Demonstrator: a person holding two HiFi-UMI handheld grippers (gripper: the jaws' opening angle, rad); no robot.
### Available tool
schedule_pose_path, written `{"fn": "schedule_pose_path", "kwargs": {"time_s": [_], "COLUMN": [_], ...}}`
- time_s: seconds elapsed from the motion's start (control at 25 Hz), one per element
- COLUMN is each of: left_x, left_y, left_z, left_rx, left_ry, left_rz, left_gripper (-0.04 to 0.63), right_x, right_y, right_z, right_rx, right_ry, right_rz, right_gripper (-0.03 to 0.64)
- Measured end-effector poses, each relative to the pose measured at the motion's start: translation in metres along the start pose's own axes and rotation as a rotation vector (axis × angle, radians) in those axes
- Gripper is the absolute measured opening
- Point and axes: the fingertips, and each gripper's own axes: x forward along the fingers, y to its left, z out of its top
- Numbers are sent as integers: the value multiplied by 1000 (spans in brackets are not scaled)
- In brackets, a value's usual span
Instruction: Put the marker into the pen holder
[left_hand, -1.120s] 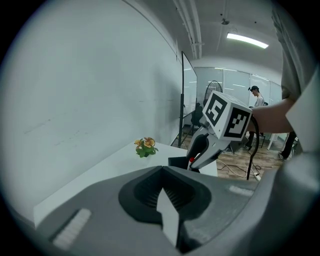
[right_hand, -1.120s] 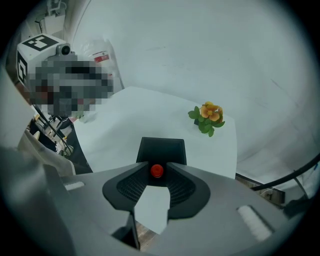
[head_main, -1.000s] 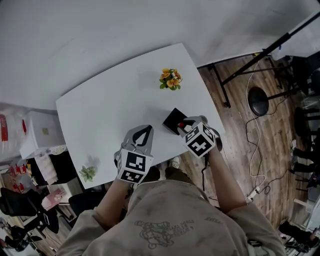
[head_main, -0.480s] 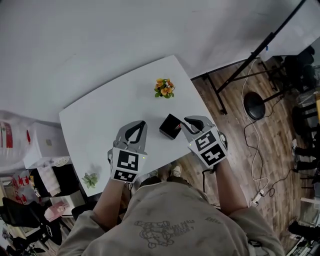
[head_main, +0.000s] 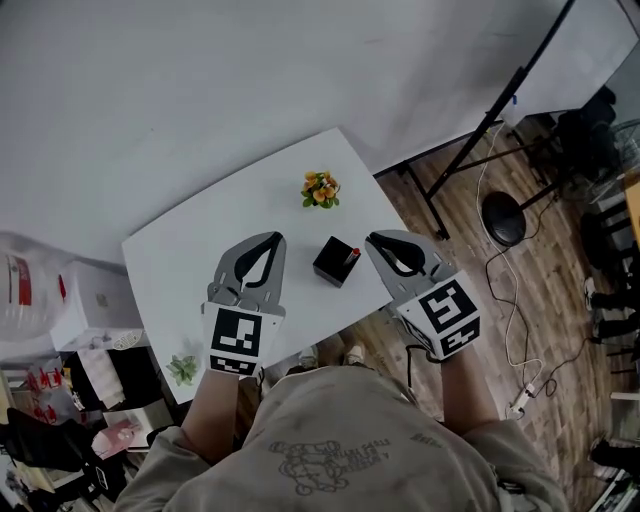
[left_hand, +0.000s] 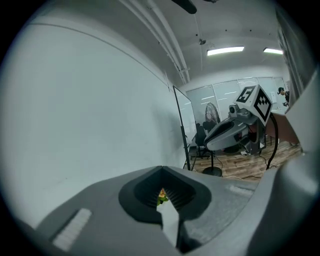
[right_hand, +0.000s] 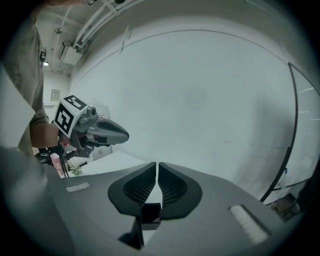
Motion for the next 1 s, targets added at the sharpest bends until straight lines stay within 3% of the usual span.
{"fn": "schedule_pose_path", "kwargs": {"time_s": [0.56, 0.88, 1.0], "left_x": [-32, -40, -40], "left_y": [-14, -28, -36], "left_z": [47, 50, 31], "left_rx": [26, 83, 52], "left_ry": [-103, -106, -64], "left_rz": [6, 3, -8], "left_gripper": [0, 0, 0], "right_x": [-79, -86, -81], "right_y": [5, 19, 25], "right_z": [60, 48, 33], "right_rx": [94, 204, 210], "right_ry": [-313, -346, -306], "right_rz": [-70, -15, -3], "right_gripper": [29, 28, 28]}}
